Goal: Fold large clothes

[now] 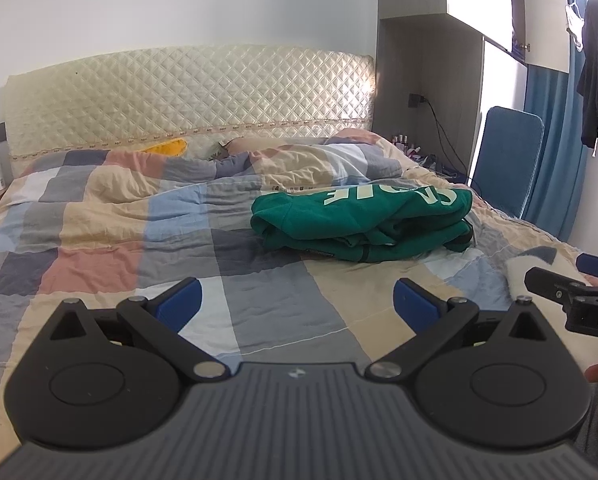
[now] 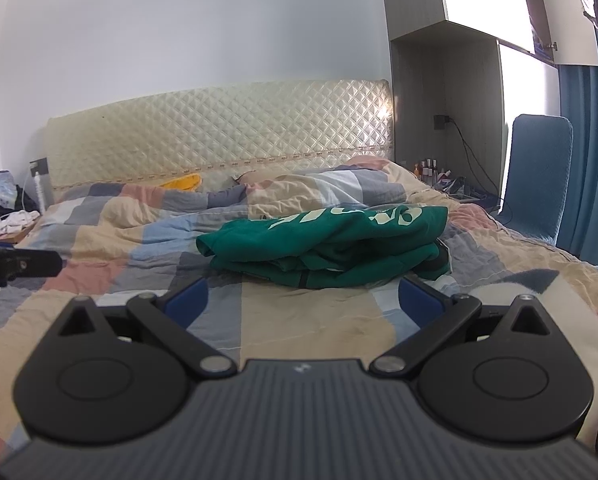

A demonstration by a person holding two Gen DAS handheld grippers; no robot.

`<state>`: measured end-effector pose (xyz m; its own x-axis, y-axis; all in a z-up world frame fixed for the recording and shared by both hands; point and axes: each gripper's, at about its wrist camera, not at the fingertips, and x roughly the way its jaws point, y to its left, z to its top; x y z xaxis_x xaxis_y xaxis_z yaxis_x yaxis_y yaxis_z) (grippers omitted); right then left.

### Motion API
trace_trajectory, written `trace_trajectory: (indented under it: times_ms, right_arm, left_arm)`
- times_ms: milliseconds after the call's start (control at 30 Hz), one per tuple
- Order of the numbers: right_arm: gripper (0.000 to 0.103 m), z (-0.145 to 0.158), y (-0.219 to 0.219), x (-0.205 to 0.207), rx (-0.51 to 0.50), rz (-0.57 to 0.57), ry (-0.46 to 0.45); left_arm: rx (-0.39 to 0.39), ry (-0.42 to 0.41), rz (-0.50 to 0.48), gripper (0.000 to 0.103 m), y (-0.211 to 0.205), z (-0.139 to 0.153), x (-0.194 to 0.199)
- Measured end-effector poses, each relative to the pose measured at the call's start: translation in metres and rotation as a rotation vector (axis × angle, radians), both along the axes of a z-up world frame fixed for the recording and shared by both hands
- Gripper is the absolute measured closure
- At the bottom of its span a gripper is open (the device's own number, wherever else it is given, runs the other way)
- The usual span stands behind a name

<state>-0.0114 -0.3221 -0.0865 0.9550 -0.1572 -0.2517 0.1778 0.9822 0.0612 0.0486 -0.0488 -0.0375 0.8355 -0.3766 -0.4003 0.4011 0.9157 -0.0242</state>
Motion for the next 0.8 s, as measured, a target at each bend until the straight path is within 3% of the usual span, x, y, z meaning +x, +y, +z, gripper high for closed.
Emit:
trace_trajectory:
  times_ms: [800]
  right_arm:
    - [0.0,0.0006,0.0003,0.0008,0.001,0.004,0.006]
  left_arm:
    - [0.003,-0.018,0.002,0.0,0.0008,0.0055,-0.0089]
